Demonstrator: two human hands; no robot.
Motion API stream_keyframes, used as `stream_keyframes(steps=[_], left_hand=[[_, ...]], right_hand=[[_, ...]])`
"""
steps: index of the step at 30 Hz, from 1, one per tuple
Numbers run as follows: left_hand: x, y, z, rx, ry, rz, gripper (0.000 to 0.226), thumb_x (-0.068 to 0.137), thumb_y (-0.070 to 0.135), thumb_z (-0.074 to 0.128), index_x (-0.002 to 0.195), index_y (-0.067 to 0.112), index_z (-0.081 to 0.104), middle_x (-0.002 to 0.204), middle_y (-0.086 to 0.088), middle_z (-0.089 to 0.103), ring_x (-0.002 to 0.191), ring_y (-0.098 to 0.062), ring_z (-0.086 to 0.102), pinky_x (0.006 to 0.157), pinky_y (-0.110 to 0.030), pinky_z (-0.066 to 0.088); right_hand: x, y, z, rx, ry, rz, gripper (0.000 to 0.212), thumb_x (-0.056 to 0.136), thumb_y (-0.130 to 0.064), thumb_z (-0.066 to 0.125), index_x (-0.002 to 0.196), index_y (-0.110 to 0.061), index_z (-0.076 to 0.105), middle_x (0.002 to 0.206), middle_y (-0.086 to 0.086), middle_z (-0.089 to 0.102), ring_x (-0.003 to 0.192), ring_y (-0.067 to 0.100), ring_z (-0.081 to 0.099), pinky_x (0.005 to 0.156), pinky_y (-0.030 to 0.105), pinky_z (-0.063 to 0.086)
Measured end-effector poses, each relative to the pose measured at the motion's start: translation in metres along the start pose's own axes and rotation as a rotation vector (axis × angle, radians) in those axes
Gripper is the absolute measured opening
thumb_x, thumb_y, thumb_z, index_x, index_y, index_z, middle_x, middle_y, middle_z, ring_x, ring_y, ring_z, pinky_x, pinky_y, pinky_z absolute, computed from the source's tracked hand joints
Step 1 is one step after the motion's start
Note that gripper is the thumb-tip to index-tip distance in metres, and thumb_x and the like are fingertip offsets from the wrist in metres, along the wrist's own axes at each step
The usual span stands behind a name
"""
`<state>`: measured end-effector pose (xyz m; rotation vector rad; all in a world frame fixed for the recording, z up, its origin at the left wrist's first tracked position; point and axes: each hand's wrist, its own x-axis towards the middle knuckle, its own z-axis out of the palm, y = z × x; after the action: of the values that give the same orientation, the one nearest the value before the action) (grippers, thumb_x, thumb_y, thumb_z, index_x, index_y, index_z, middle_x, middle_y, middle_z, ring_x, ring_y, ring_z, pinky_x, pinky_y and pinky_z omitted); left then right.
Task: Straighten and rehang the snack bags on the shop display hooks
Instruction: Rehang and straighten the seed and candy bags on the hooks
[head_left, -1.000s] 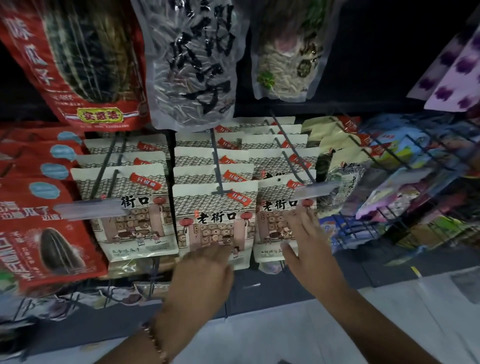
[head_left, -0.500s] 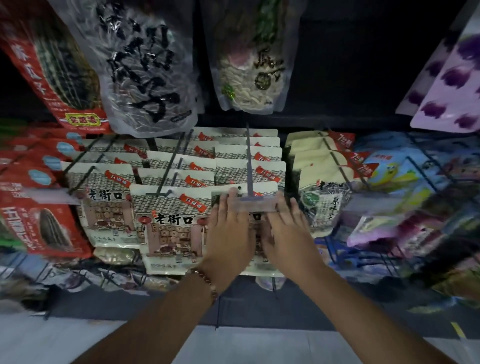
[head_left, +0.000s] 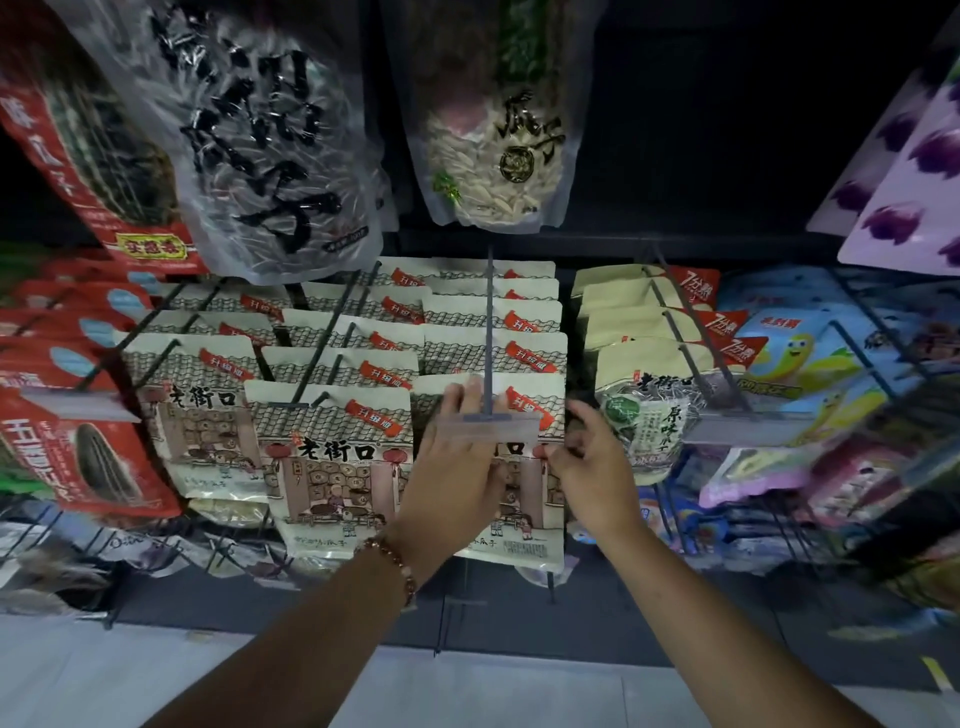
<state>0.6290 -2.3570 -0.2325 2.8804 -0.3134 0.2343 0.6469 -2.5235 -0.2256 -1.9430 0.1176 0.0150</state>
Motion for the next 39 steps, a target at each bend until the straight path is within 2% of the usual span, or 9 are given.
stream_keyframes(steps=[2,4,9,12,16,19,23,31,39], left_hand=[[0.004,-0.012,0.006,-0.023,0.067,-0.051,0.060,0.097,0.033,0.049,0.152,0.019,0.029,0.163,-0.018,0.010,0.151,-0.035,0.000,0.124,-0.044,0.011],[0.011,-0.021,0.008,0.019,0.080,-0.029,0.057,0.101,0.041,0.033,0.155,0.025,0.027,0.165,-0.009,0.000,0.152,-0.025,-0.012,0.124,-0.043,0.005],[0.017,-0.016,0.001,-0.365,0.169,-0.036,0.074,0.093,0.024,0.062,0.156,0.024,0.023,0.162,-0.008,0.014,0.147,-0.022,0.024,0.112,-0.034,0.041],[0.020,-0.015,-0.020,-0.726,0.111,-0.129,0.097,0.083,-0.004,0.069,0.156,0.029,0.014,0.143,0.001,0.033,0.104,-0.012,0.058,0.078,-0.012,0.053],[0.024,-0.021,-0.037,-0.921,-0.048,-0.175,0.067,0.086,-0.002,0.068,0.142,0.022,0.039,0.119,-0.015,0.061,0.078,-0.034,0.066,0.068,-0.050,0.059],[0.024,-0.022,-0.047,-0.791,-0.128,-0.185,0.049,0.088,0.008,0.071,0.129,0.014,0.045,0.097,-0.008,0.061,0.064,-0.013,0.057,0.055,-0.031,0.057],[0.016,-0.022,-0.055,-0.785,-0.183,-0.217,0.030,0.088,0.016,0.072,0.110,0.017,0.052,0.091,0.011,0.053,0.077,-0.010,0.055,0.070,-0.027,0.052],[-0.004,-0.042,-0.057,-1.150,-0.306,-0.381,0.026,0.083,0.015,0.077,0.105,0.026,0.070,0.109,-0.013,0.071,0.101,-0.029,0.064,0.090,-0.037,0.047],[-0.017,-0.028,-0.071,-1.148,-0.282,-0.303,0.029,0.080,0.035,0.078,0.107,0.025,0.070,0.100,-0.001,0.076,0.089,-0.022,0.071,0.084,-0.029,0.052]], right_hand=[[0.000,0.004,-0.009,0.070,0.004,0.063,0.038,0.093,-0.005,0.061,0.120,-0.031,0.052,0.089,0.001,0.061,0.084,0.019,0.071,0.072,0.043,0.053],[-0.004,0.008,-0.020,0.107,-0.005,0.100,0.029,0.094,-0.002,0.058,0.115,-0.022,0.053,0.085,0.000,0.055,0.088,0.012,0.071,0.067,0.038,0.048],[-0.016,0.010,-0.030,0.083,-0.083,0.123,0.008,0.092,-0.001,0.060,0.098,-0.007,0.058,0.092,0.024,0.058,0.085,0.005,0.071,0.065,0.031,0.046],[-0.015,0.009,-0.034,0.128,-0.066,0.146,0.010,0.091,0.002,0.060,0.098,-0.004,0.059,0.086,0.017,0.060,0.088,0.011,0.073,0.073,0.033,0.049],[-0.016,-0.002,-0.037,0.155,-0.028,0.192,0.018,0.091,0.002,0.061,0.095,-0.015,0.058,0.091,0.003,0.066,0.066,-0.002,0.067,0.069,0.041,0.053],[-0.017,-0.004,-0.037,0.165,-0.028,0.205,0.015,0.091,0.001,0.061,0.100,-0.012,0.061,0.095,0.007,0.067,0.063,-0.004,0.066,0.071,0.027,0.051],[-0.019,-0.004,-0.040,0.143,-0.058,0.236,0.021,0.089,-0.003,0.066,0.105,-0.014,0.061,0.093,0.003,0.066,0.084,0.015,0.064,0.074,0.028,0.048],[-0.033,-0.012,-0.045,0.036,-0.178,0.248,0.013,0.086,-0.013,0.069,0.098,-0.016,0.064,0.098,0.005,0.071,0.085,0.021,0.066,0.070,0.038,0.050],[-0.063,-0.057,-0.039,0.068,-0.271,0.171,0.021,0.091,-0.024,0.066,0.078,-0.030,0.052,0.077,-0.004,0.056,0.060,-0.001,0.049,0.040,0.002,0.036]])
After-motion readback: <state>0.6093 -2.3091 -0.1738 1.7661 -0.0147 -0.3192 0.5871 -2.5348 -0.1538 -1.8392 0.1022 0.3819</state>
